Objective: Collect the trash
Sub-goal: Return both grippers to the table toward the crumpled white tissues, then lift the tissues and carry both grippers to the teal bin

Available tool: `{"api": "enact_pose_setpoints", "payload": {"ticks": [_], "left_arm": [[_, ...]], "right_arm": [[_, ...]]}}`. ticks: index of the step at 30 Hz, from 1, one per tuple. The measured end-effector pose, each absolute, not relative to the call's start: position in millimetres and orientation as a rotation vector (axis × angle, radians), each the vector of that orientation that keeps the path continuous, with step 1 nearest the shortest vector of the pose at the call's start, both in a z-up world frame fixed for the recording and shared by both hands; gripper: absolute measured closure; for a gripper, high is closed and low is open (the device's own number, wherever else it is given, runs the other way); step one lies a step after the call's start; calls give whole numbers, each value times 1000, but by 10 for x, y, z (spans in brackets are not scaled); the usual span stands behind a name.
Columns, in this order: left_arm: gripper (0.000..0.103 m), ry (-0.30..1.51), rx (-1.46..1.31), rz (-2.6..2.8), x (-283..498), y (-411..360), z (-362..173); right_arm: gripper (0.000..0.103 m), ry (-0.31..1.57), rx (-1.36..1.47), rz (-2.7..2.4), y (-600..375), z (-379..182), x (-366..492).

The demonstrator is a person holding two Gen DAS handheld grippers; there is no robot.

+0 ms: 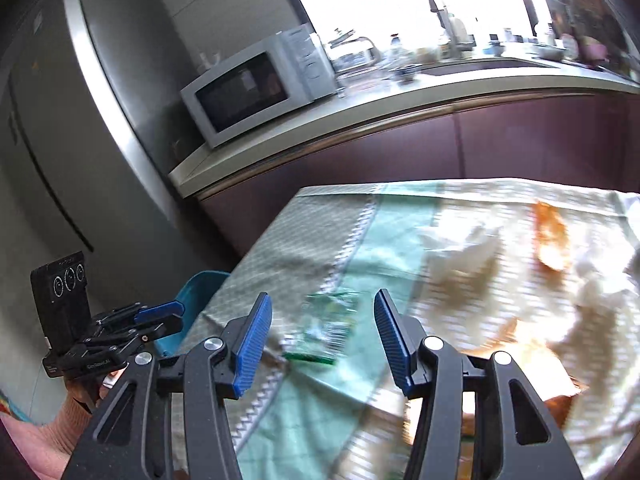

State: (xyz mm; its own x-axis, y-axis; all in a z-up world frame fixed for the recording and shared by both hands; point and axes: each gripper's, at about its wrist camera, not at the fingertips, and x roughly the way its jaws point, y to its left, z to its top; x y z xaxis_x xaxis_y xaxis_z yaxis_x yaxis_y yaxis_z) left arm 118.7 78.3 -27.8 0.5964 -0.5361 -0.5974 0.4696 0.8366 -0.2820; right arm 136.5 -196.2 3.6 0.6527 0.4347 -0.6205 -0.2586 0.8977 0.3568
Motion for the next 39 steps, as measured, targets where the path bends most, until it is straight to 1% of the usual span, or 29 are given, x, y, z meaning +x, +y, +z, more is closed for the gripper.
{"api": "enact_pose_setpoints", "payload": {"ticks": [9, 17, 18, 20, 24, 28, 33, 36, 37, 38, 39], "left_arm": [[68, 763, -40, -655, 1421, 10, -359], [67, 758, 38, -668, 1820, -699, -253], [66, 761, 48, -664, 1878, -779, -253], [66, 775, 65, -652, 2012, -958, -281], [66, 798, 74, -643, 2236, -1224, -317], [58, 802, 106, -640, 2388, -1465, -323], [54, 823, 164, -624, 2570, -1703, -401], [53, 842, 176, -618, 2677, -1769, -453], [53, 856, 174, -623, 2711, -1789, -478], [56, 867, 176, -622, 2736, -1810, -507], [59, 873, 182, -623, 2748, -1826, -533]], "right_arm": [[52, 736, 305, 175, -2967, -85, 1146], [52, 735, 331, 10, -3519, -254, 1296], [51, 736, 330, -10, -3565, -272, 1323], [47, 736, 320, -28, -3628, -303, 1384], [46, 746, 314, -53, -3710, -376, 1488], [46, 771, 316, -44, -3726, -458, 1607], [46, 790, 317, -31, -3711, -521, 1697], [52, 796, 331, -24, -3710, -545, 1707], [57, 798, 334, -25, -3715, -553, 1708], [62, 799, 338, -20, -3720, -560, 1709], [64, 799, 340, -18, -3726, -564, 1710]]}}
